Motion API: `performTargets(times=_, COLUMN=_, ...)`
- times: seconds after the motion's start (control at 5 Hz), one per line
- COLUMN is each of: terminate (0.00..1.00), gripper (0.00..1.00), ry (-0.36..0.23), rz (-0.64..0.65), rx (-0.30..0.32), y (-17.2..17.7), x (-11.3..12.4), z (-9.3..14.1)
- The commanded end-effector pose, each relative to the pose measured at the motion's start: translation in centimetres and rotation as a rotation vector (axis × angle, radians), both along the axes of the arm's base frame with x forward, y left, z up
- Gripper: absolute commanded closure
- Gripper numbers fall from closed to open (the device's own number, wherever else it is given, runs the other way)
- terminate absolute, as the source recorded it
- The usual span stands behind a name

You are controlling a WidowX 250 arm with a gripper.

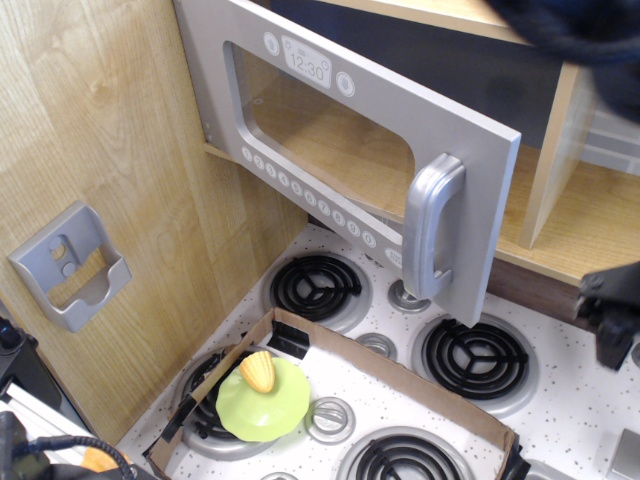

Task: Open microwave

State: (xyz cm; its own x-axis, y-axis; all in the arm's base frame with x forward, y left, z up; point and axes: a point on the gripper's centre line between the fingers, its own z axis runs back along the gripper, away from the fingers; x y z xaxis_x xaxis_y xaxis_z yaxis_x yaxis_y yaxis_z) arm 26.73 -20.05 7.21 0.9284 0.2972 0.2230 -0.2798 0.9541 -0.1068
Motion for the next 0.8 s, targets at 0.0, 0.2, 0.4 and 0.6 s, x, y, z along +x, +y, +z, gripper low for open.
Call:
performTargets(times=0.0, terminate=0.0, gripper=0.0, ry=-0.065, rz=-0.33, rx=0.078, y=0.1, x=5.4, z=2.5)
performTargets(times=0.2, terminate=0.0, gripper=0.0, ry=-0.079, rz=-0.409, rx=0.125, y=2.0, x=6.5, z=2.6)
performTargets(times=0.4, terminate=0.0, gripper=0.0, ry=-0.104, rz=-0.466, rx=0.221, y=3.7, x=6.7, z=2.6)
performTargets(times=0.6, terminate=0.0, gripper=0.0, ry=-0.072, rz=-0.44, rx=0.23, y=6.2, x=6.5, z=2.4)
